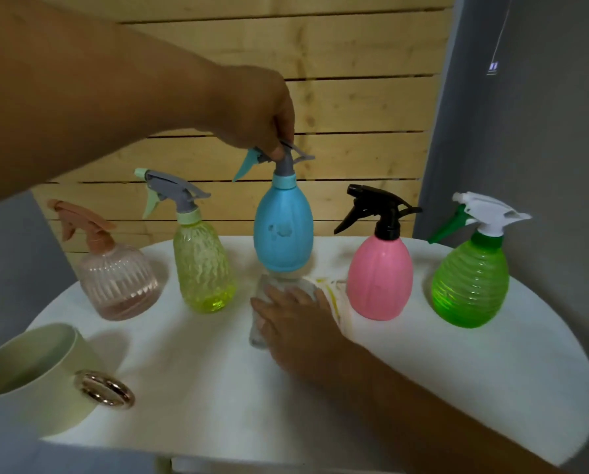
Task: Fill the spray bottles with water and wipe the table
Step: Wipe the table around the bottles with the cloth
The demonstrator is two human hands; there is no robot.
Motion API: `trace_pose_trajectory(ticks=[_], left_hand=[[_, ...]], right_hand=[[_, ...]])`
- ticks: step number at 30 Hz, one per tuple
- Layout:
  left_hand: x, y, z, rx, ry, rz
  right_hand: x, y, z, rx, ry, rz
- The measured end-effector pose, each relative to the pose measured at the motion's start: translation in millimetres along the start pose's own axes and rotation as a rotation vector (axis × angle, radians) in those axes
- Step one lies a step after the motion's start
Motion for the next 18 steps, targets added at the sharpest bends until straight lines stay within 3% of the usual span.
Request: trace_pose_trajectory(ticks=[6,18], left_hand=[[35.9,7.0,-5.1,0.064,-0.105,-0.046],[59.9,2.1,-8.2,0.051,-0.102,0.074]], right_hand=[[-13.7,-42.2,108.1,-0.091,0.161,-0.094],[-25.4,-49.0,124.8,-0.026,0.18,-0.123]])
Point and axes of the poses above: each hand's wrist, its own z-axis away from the middle knuckle, its own x-axis out of the palm, y = z × x, the point moved 1 cm from there along -z, towards the middle knuckle, and after that the axes turned 11 degrees about z, right-handed, at the moved point
